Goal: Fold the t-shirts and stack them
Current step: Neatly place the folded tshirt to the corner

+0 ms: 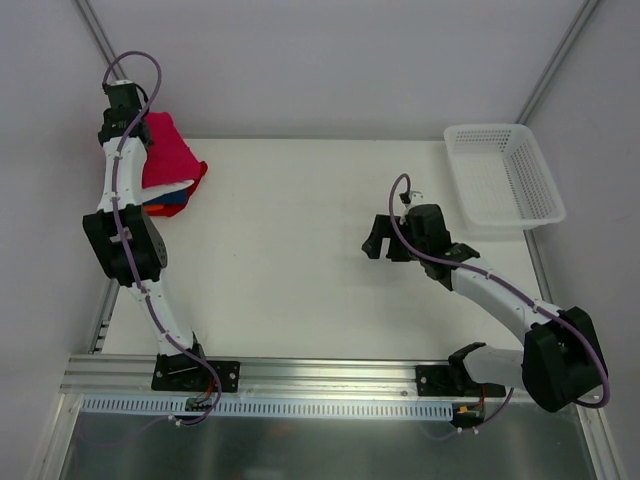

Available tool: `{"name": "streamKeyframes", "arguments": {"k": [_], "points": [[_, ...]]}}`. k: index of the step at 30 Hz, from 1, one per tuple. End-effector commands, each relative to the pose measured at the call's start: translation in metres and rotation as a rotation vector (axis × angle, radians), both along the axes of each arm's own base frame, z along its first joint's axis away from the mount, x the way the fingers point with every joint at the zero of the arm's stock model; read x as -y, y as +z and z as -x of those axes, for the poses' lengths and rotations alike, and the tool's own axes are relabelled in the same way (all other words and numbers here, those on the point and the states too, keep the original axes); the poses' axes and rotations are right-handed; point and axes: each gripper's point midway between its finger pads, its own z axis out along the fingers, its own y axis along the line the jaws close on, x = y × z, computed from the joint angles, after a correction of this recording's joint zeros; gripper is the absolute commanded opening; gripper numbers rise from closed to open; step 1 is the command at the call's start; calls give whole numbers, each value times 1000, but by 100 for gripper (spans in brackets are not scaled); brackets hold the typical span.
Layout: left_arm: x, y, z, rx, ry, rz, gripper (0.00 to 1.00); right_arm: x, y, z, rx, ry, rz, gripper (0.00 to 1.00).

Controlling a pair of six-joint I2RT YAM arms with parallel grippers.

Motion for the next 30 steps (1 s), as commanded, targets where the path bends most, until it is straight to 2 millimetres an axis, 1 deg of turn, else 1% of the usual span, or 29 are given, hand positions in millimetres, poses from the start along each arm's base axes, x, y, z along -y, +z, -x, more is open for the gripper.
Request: {"name": "streamKeyframes", "arguments": {"k": [1,2,6,7,9,10,11,13,14,16,17,18,19,20,21,22,23,25,26,27,28,29,30], "points": [[-36,41,22,70,113,-109,0,-3,10,-4,41,27,-30,99],[-44,35,24,57,140,-118,0,-2,10,-4,39,28,-30,99],[-64,18,30,12,205,-143,0,2,10,-4,40,20,-37,99],[-68,9,30,-7,215,-143,0,3,9,-3,38,22,-37,99],[-76,4,30,-20,232,-149,0,5,9,-3,36,18,-38,99],[-78,1,30,-25,239,-147,0,6,9,-3,34,18,-39,99],[-81,-7,28,-41,241,-147,0,7,8,-3,33,17,-38,99],[-85,-15,26,-54,246,-145,0,9,7,-1,30,14,-37,100],[-87,-23,24,-68,243,-144,0,10,6,-1,28,13,-38,99],[-88,-31,20,-82,236,-140,0,10,5,-2,27,10,-37,100],[-88,-41,18,-99,233,-135,0,12,3,-1,21,8,-33,99],[-88,-45,16,-104,226,-130,0,11,3,-1,20,9,-33,99],[-88,-54,15,-119,222,-125,8,12,1,-2,16,7,-32,99],[-88,-56,13,-120,219,-122,13,12,1,-2,16,6,-31,99],[-87,-60,11,-122,213,-115,16,12,1,-1,14,7,-32,99],[-87,-67,10,-135,207,-110,23,13,0,-2,13,3,-30,100],[-88,-69,8,-136,205,-110,29,13,0,-2,12,3,-29,99],[-88,-78,8,-153,204,-105,45,13,0,-3,9,2,-32,100],[-87,-81,8,-155,207,-100,67,13,-1,-3,7,1,-31,99],[-87,-82,8,-158,204,-95,78,12,-1,-3,4,1,-33,100],[-86,-83,8,-156,205,-90,95,12,-2,-3,3,1,-33,99],[-85,-82,8,-152,204,-85,99,12,-2,-3,2,1,-34,99],[-84,-80,8,-146,204,-81,99,12,-4,-2,-2,0,-33,99]]}}
